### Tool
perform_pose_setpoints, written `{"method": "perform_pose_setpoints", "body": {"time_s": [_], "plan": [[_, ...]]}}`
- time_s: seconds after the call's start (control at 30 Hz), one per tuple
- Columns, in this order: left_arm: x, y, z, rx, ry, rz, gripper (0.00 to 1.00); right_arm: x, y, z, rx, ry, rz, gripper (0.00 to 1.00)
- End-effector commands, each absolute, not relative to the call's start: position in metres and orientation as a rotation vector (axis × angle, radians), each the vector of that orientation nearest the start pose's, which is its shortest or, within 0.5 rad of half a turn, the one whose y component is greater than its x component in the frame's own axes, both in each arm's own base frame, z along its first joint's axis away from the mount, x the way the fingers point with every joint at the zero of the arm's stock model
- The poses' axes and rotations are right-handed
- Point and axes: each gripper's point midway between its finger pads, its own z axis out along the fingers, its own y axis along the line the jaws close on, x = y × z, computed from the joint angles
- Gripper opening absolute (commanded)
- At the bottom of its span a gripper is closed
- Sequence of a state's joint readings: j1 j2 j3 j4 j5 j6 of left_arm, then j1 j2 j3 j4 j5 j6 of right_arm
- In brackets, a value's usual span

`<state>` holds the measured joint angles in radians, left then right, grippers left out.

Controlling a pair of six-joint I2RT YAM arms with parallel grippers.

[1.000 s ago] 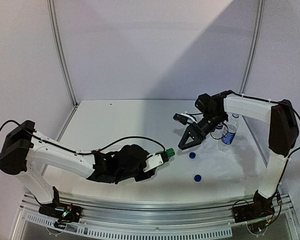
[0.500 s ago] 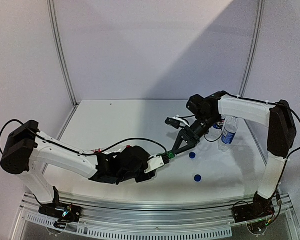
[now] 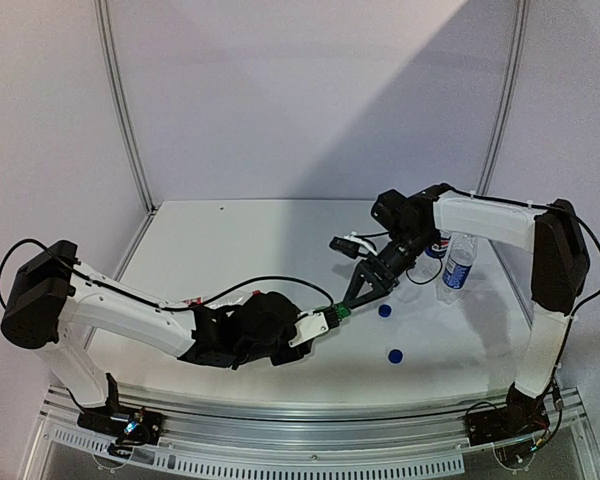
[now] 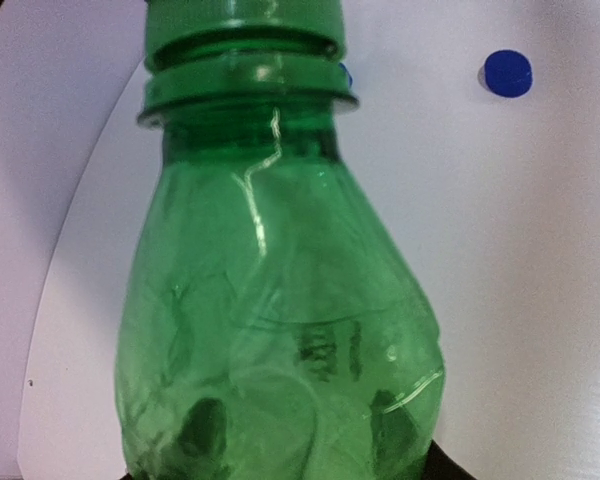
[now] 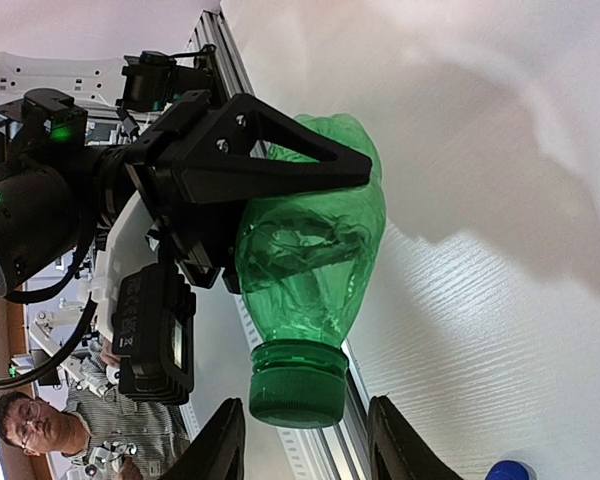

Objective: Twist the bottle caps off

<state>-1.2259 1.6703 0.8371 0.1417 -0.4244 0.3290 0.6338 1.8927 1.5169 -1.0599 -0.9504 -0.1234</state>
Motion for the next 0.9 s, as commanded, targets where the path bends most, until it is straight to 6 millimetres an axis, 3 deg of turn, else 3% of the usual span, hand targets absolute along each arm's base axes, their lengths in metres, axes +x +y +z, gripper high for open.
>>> {"method": "perform_pose_setpoints", "body": {"time_s": [0.0,0.33,0.5,0.63,0.87], "plan": [[0.211,-0.391,0.103,1.344,1.687,-0.071,0.41,0.230,0.341,0.154,-1.173,2.638,1.461,0.43],[0.211,-0.391,0.104,1.342,1.687,-0.074,0.41,0.228,0.344,0.151,-1.207,2.638,1.455,0.32],[0.211,-0.391,0.104,1.340,1.687,-0.076,0.41,0.220,0.344,0.149,-1.235,2.652,1.463,0.42],[0.212,-0.390,0.104,1.336,1.689,-0.071,0.41,0.212,0.346,0.147,-1.280,2.655,1.454,0.44],[0.212,-0.390,0.103,1.335,1.694,-0.069,0.41,0.209,0.346,0.147,-1.304,2.646,1.443,0.32]]}}
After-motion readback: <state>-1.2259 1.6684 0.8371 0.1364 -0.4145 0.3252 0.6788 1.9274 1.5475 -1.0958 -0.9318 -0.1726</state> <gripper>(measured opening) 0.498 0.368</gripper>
